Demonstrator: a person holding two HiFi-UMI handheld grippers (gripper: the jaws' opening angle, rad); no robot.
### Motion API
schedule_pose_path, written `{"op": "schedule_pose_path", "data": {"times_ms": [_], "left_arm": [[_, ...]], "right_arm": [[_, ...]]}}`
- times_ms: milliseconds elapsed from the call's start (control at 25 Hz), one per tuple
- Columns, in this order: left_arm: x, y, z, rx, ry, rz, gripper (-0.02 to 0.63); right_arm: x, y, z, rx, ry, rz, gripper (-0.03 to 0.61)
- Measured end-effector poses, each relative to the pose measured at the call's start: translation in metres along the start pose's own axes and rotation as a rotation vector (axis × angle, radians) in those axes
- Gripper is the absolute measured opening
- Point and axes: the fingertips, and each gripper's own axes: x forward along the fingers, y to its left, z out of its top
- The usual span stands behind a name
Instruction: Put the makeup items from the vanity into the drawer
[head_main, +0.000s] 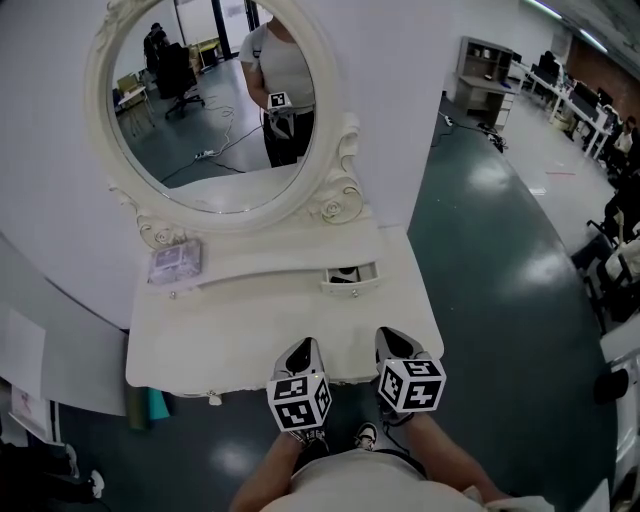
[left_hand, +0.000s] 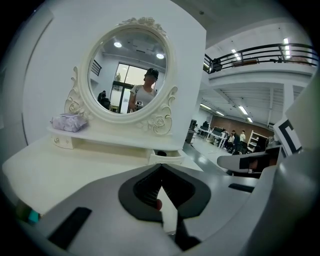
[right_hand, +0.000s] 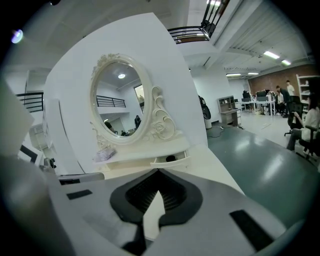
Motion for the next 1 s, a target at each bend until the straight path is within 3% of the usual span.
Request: {"op": "schedule_pose_path", "data": {"times_ms": [1000], "left_arm": [[-0.0002,-0.0013,0.006,-0.013,-0.017,-0.015,0.005]], "right_arm": [[-0.0035,0.0006,-0.0053,-0.012,0.024,-0.015,0.017]]}}
